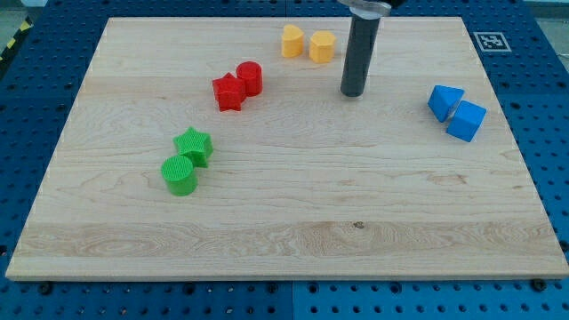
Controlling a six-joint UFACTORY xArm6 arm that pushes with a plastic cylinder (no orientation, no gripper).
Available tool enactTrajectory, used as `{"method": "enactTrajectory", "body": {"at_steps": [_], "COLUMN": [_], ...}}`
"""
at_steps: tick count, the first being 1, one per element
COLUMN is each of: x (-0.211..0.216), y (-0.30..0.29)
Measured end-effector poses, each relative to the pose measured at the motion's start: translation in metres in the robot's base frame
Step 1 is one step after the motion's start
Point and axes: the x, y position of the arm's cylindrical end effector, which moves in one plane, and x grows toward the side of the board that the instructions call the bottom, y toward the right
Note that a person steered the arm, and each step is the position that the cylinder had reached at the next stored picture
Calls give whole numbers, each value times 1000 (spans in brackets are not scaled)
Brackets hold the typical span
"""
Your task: Separate the red blocks
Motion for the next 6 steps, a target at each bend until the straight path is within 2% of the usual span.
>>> {"method": "enactTrajectory", "body": {"at_steps": [2, 3, 4, 5, 6], "x": [0, 2, 6, 28, 30], "y": [0, -40, -106, -146, -180]}}
